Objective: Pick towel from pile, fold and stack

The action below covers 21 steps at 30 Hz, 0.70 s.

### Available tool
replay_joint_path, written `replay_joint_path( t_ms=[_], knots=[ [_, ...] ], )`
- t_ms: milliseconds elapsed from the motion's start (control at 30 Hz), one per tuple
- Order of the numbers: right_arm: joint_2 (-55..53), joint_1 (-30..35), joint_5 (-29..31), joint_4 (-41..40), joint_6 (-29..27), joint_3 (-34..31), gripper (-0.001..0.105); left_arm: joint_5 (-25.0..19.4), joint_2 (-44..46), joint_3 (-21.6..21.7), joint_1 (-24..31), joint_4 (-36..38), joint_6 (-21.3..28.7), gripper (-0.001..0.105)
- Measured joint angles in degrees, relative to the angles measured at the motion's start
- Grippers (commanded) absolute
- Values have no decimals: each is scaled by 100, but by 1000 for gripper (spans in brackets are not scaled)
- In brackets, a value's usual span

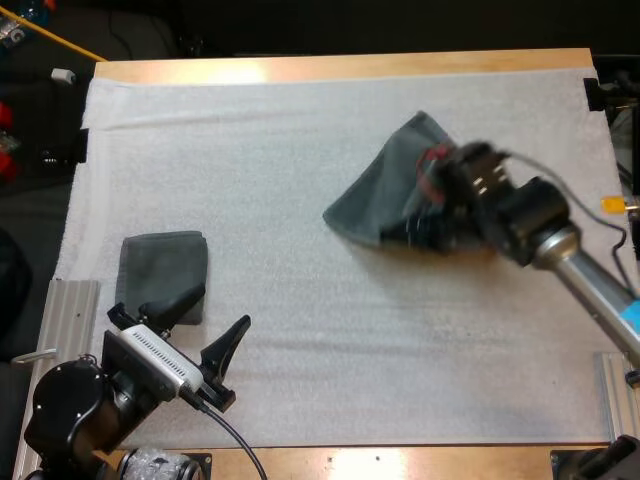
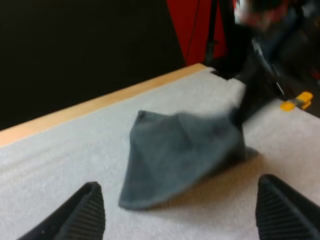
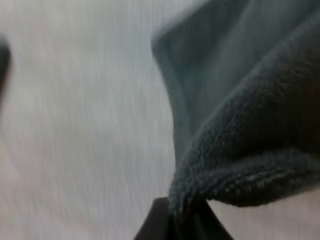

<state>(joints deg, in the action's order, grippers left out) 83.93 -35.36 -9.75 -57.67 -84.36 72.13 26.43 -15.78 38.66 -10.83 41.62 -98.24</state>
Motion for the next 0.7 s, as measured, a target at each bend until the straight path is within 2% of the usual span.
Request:
replay_joint_path(
  t_ms=[67, 200, 400, 500, 567, 633, 700],
  knots=[
    [0, -348, 0, -184, -39, -184, 0, 0, 0, 0, 0, -54, 0, 61],
    [5, -1077, 0, -60, -4, -609, 0, 37, 0, 0, 0, -123, 0, 61],
    [11, -1802, 8, 774, 696, -818, 2, 199, 0, 0, 0, -135, 0, 61],
    [11, -1939, 8, 1207, 892, -818, 28, 219, 0, 0, 0, -135, 0, 61],
    [11, -1957, -17, 1270, 968, -818, 63, 219, 0, 0, 0, -135, 0, 61],
    [11, -1957, -112, 1185, 981, -818, 79, 270, 0, 0, 0, -137, 0, 61],
    [1, -1957, -116, 965, 981, -818, 80, 392, 0, 0, 0, -143, 0, 61]
  ],
)
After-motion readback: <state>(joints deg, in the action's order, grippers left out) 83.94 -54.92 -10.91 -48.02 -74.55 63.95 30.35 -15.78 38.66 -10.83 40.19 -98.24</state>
